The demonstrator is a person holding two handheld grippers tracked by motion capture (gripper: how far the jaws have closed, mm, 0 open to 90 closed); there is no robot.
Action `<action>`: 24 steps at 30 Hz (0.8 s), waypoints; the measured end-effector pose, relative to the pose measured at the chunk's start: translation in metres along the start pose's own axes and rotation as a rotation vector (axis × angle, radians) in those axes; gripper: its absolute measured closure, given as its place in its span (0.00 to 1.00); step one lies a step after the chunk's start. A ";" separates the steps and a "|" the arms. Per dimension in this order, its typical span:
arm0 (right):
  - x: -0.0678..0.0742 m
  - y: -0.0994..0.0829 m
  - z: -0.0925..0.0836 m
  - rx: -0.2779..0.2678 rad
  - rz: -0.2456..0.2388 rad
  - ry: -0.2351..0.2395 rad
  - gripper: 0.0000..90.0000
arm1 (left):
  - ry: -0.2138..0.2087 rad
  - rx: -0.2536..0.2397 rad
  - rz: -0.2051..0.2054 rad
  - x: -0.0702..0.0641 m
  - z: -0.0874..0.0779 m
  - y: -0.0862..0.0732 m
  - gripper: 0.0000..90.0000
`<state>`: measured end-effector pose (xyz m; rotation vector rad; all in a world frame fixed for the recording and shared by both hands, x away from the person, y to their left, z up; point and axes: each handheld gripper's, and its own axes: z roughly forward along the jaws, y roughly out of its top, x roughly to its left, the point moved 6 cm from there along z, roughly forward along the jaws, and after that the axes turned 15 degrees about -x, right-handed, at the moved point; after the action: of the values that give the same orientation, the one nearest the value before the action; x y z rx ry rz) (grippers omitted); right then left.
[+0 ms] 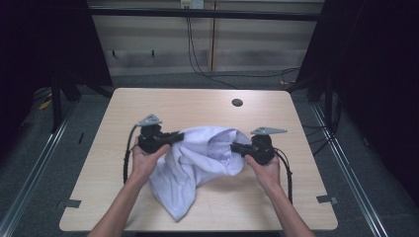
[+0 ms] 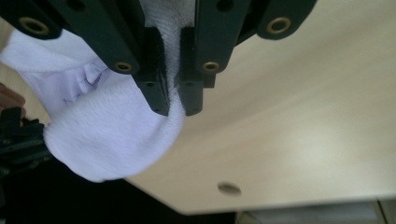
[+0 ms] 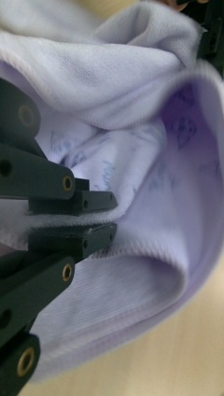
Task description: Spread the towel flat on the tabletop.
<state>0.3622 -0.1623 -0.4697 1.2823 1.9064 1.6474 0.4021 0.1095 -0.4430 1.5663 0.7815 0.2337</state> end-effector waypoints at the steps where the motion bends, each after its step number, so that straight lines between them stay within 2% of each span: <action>1: 0.000 0.000 0.000 0.000 0.000 0.000 0.95 | -0.004 -0.032 -0.014 0.001 -0.005 0.012 0.94; 2: 0.001 0.012 -0.002 -0.018 -0.011 -0.003 0.96 | 0.024 -0.069 -0.013 0.005 -0.012 0.024 0.93; 4: 0.000 0.036 -0.006 -0.053 -0.076 -0.053 0.96 | 0.047 -0.141 -0.046 0.012 -0.026 0.046 0.93; 5: -0.001 0.047 -0.009 -0.065 -0.072 -0.055 0.97 | 0.073 -0.169 -0.043 0.015 -0.032 0.055 0.93; 7: -0.008 0.067 -0.014 -0.093 -0.077 -0.083 0.97 | 0.095 -0.210 -0.045 0.021 -0.044 0.070 0.94; 9: -0.014 0.081 -0.020 -0.106 -0.078 -0.112 0.97 | 0.106 -0.242 -0.050 0.027 -0.056 0.080 0.94; 10: -0.018 0.095 -0.025 -0.137 -0.064 -0.108 0.97 | 0.110 -0.251 -0.044 0.028 -0.060 0.083 0.94; 11: -0.018 0.095 -0.025 -0.137 -0.064 -0.108 0.97 | 0.113 -0.258 -0.032 0.027 -0.063 0.086 0.94; 14: -0.015 0.115 -0.028 -0.176 -0.073 -0.113 0.98 | 0.120 -0.281 -0.004 0.018 -0.066 0.096 0.94; 15: -0.010 0.130 -0.027 -0.197 -0.075 -0.111 0.98 | 0.117 -0.301 0.007 0.014 -0.067 0.101 0.94; 16: -0.010 0.130 -0.027 -0.197 -0.075 -0.111 0.98 | 0.131 -0.312 0.020 0.013 -0.066 0.106 0.94; 17: -0.009 0.137 -0.025 -0.205 -0.077 -0.107 0.98 | 0.143 -0.311 0.012 0.016 -0.066 0.111 0.94; 18: -0.010 0.153 -0.022 -0.224 -0.072 -0.113 0.98 | 0.155 -0.321 -0.001 0.019 -0.064 0.117 0.94; 19: -0.010 0.153 -0.022 -0.224 -0.072 -0.113 0.98 | 0.165 -0.336 0.001 0.023 -0.063 0.124 0.94; 21: -0.013 0.171 -0.019 -0.256 -0.066 -0.114 0.98 | 0.175 -0.325 0.020 0.029 -0.058 0.138 0.94; 23: -0.013 0.191 -0.016 -0.273 -0.082 -0.118 0.98 | 0.177 -0.364 0.045 0.029 -0.057 0.157 0.94; 24: -0.010 0.201 -0.015 -0.287 -0.083 -0.118 0.98 | 0.173 -0.388 0.033 0.029 -0.058 0.167 0.94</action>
<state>0.4411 -0.1924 -0.2860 1.1413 1.5669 1.6893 0.4472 0.1795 -0.2843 1.2031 0.7902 0.5187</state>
